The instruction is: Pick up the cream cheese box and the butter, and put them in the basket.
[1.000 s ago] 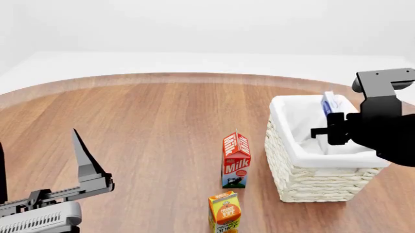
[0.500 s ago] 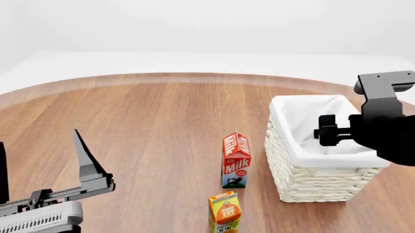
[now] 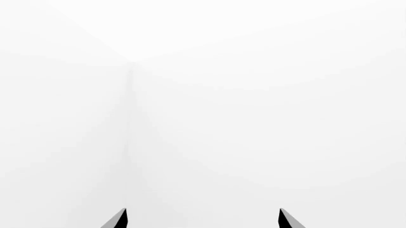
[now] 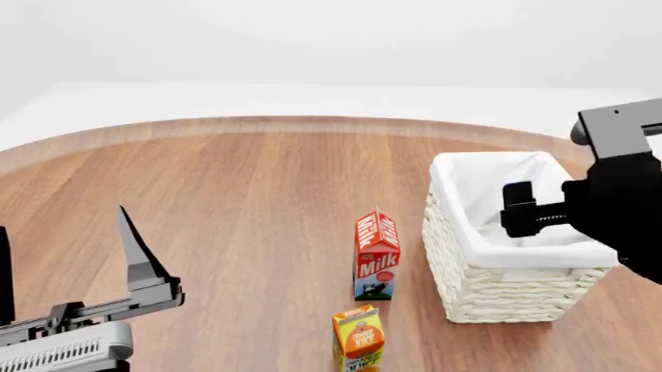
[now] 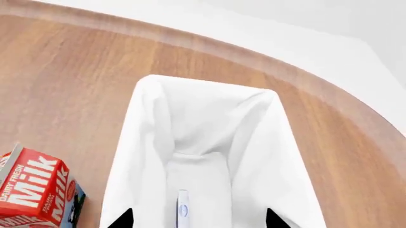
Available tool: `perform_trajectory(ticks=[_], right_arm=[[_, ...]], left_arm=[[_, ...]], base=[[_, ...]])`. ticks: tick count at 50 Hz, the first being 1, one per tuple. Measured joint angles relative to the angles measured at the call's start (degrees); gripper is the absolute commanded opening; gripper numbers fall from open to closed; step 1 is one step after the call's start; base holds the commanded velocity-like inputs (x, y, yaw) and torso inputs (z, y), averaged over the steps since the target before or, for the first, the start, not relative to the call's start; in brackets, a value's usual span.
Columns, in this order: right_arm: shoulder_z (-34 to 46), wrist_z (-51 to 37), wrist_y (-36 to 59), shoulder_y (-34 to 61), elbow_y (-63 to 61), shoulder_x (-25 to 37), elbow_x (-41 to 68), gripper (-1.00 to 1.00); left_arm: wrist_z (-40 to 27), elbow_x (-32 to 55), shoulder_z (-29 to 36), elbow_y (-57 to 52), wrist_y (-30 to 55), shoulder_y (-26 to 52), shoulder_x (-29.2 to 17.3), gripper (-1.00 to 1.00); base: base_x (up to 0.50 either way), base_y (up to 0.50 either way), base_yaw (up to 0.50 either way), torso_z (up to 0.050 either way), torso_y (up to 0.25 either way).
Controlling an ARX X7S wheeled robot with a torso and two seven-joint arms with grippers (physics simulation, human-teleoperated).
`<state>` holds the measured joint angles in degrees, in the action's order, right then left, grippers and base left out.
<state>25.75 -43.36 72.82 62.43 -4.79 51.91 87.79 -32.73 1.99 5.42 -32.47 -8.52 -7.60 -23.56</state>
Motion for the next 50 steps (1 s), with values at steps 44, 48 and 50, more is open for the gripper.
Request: perform_trajectory(ticks=[44, 48, 50], right_arm=[[10.1, -34.62, -9.67, 0.13, -46.03, -4.55, 37.69, 1.0], [11.99, -34.71, -9.3, -2.25, -46.83, -7.03, 35.78, 1.0], [12.87, -34.67, -9.08, -3.49, -47.16, -8.2, 34.74, 1.0]], left_arm=[[-0.67, 0.2, 0.04, -0.51, -0.12, -0.28, -0.59, 1.0], [-0.72, 0.3, -0.01, -0.52, -0.12, -0.26, -0.66, 1.0], [-0.75, 0.33, -0.02, -0.52, -0.11, -0.26, -0.69, 1.0]], base=[[0.0, 0.0, 0.0, 0.0, 0.0], [0.0, 0.0, 0.0, 0.0, 0.0], [0.0, 0.0, 0.0, 0.0, 0.0]])
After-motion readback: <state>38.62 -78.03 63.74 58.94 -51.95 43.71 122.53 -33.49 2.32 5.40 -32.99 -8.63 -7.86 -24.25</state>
